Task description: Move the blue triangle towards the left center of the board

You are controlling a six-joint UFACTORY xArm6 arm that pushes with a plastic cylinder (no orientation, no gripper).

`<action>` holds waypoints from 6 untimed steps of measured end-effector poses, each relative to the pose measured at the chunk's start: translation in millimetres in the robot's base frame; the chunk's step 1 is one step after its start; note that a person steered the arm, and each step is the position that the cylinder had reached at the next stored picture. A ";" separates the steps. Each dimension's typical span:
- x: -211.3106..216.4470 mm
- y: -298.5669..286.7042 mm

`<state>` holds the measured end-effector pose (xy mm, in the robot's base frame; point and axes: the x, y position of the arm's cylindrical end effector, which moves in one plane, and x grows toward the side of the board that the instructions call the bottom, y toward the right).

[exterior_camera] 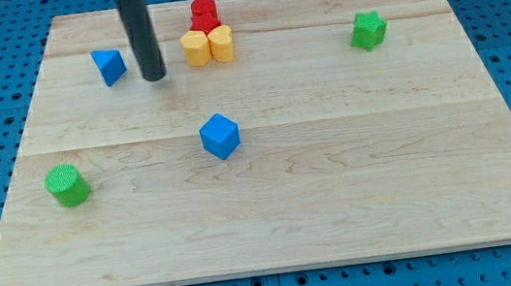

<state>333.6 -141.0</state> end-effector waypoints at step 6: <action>10.5 -25.3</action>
